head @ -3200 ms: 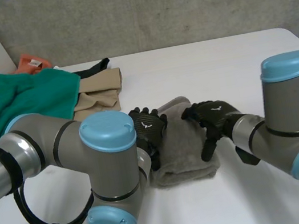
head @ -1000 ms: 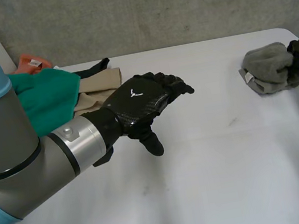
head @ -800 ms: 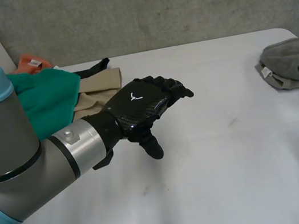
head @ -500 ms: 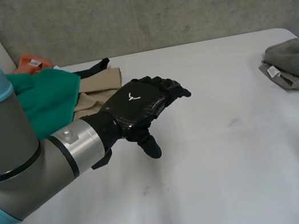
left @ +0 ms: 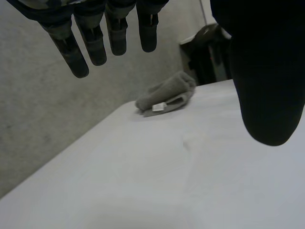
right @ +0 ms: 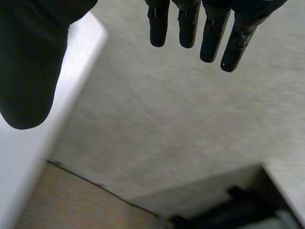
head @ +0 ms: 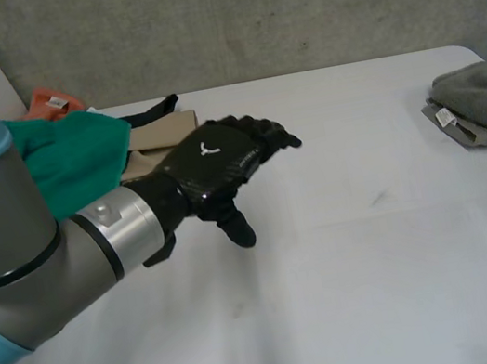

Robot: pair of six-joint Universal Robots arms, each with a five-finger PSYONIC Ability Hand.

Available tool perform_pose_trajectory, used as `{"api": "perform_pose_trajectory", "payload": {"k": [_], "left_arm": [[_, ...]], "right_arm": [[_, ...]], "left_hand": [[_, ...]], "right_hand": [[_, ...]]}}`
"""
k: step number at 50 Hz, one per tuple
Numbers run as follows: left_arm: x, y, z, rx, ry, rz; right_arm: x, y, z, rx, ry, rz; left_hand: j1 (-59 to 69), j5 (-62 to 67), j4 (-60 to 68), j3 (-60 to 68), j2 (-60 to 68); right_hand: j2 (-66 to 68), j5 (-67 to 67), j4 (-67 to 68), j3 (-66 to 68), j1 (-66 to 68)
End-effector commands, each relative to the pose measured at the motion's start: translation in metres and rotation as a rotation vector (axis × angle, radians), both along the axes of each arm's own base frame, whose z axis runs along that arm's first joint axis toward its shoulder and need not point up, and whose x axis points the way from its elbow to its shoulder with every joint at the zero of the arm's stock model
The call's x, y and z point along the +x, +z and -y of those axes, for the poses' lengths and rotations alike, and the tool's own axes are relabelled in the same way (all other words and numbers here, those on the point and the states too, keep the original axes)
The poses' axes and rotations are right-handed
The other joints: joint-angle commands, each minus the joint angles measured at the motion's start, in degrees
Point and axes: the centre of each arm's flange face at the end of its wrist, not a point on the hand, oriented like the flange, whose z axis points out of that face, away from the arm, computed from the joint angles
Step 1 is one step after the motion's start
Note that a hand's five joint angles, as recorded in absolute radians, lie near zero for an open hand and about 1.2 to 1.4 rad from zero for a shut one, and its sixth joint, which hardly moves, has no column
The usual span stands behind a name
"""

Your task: Fold the laundry.

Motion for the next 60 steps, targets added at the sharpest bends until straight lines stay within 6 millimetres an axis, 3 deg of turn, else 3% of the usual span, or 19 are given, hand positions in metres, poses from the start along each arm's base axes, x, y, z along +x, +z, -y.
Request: {"api": "perform_pose_trajectory", "payload": {"k": [1,3,5,6,8,9,12,14,15,20,23,30,35,41,45,46,51,58,60], "left_arm": [[0.006,0.021,0.028,-0.132,0.130,-0.051],[0.009,0.029,0.038,-0.176,0.172,-0.074],[0.017,0.046,0.060,-0.256,0.258,-0.113],[0.022,0.051,0.069,-0.277,0.290,-0.122],[0.039,0.061,0.097,-0.326,0.383,-0.135],[0.051,0.058,0.118,-0.334,0.436,-0.122],[0.077,0.041,0.158,-0.316,0.518,-0.080],[0.090,0.029,0.174,-0.296,0.554,-0.041],[0.102,0.016,0.185,-0.267,0.576,0.006],[0.130,-0.037,0.199,-0.181,0.551,0.198],[0.140,-0.062,0.201,-0.208,0.521,0.338],[0.157,-0.087,0.219,-0.302,0.611,0.474],[0.165,-0.086,0.237,-0.442,0.720,0.465],[0.168,-0.097,0.243,-0.453,0.736,0.464],[0.167,-0.107,0.241,-0.427,0.722,0.481],[0.165,-0.107,0.240,-0.434,0.718,0.489],[0.141,-0.088,0.231,-0.493,0.696,0.472],[0.093,0.012,0.186,-0.579,0.686,0.176],[0.081,0.024,0.173,-0.549,0.660,0.093]], "right_arm": [[-0.032,0.062,0.009,-0.169,-0.097,-0.131],[-0.029,0.074,0.010,-0.227,-0.090,-0.139],[0.003,0.100,0.010,-0.341,-0.017,-0.125],[0.043,0.122,0.004,-0.429,0.088,-0.087],[0.076,0.135,-0.004,-0.485,0.192,-0.047],[0.105,0.143,-0.015,-0.521,0.303,-0.004],[0.159,0.147,-0.046,-0.523,0.526,0.074],[0.180,0.147,-0.064,-0.504,0.615,0.099],[0.200,0.140,-0.082,-0.460,0.694,0.125],[0.256,0.095,-0.135,-0.258,0.851,0.207],[0.266,0.066,-0.157,-0.126,0.868,0.218],[0.262,0.023,-0.181,0.051,0.850,0.174],[0.260,0.011,-0.186,0.090,0.847,0.150],[0.259,0.006,-0.188,0.107,0.844,0.158],[0.259,0.005,-0.189,0.111,0.844,0.157],[0.259,0.005,-0.189,0.111,0.843,0.156],[0.258,0.005,-0.188,0.109,0.829,0.155],[0.256,0.010,-0.186,0.093,0.804,0.152],[0.255,0.010,-0.185,0.090,0.793,0.151]], "left_hand": [[0.58,1.21,1.81,1.38,1.14],[0.92,1.54,2.14,1.71,1.48],[2.60,3.22,3.82,3.39,3.15],[3.27,3.89,4.49,4.06,3.83],[3.44,4.06,4.67,4.24,4.00],[3.28,3.90,4.50,4.07,3.84],[3.11,3.73,4.33,3.90,3.67],[2.94,3.56,4.16,3.73,3.50],[2.27,2.89,3.50,3.07,2.83],[1.93,2.55,3.15,2.72,2.49],[0.93,1.55,2.15,1.72,1.48],[0.59,1.21,1.81,1.38,1.14],[1.76,2.38,2.98,2.55,2.32],[11.33,11.95,12.56,12.13,11.89],[37.49,38.11,38.71,38.28,38.04],[64.24,64.86,65.46,65.03,64.79],[66.67,67.29,67.89,67.46,67.23],[66.67,67.29,67.89,67.46,67.23],[66.67,67.29,67.89,67.46,67.23]], "right_hand": [[-2.79,-3.32,-3.34,-2.22,-1.17],[-2.79,-3.32,-3.34,-2.22,-1.17],[-2.79,-3.32,-3.34,-2.22,-1.17],[-2.79,-3.32,-3.34,-2.22,-1.17],[-2.79,-3.32,-3.34,-2.22,-1.17],[-2.79,-3.32,-3.34,-2.22,-1.17],[-2.79,-3.32,-3.34,-2.22,-1.17],[-2.79,-3.32,-3.34,-2.22,-1.17],[-2.79,-3.32,-3.34,-2.22,-1.17],[-2.79,-3.32,-3.34,-2.22,-1.17],[-2.79,-3.32,-3.34,-2.22,-1.17],[-2.79,-3.32,-3.34,-2.22,-1.17],[-2.79,-3.32,-3.34,-2.22,-1.17],[-2.79,-3.32,-3.34,-2.22,-1.17],[-2.79,-3.32,-3.34,-2.22,-1.17],[-2.79,-3.32,-3.34,-2.22,-1.17],[-2.79,-3.32,-3.34,-2.22,-1.17],[-2.79,-3.32,-3.34,-2.22,-1.17],[-2.79,-3.32,-3.34,-2.22,-1.17]]}}
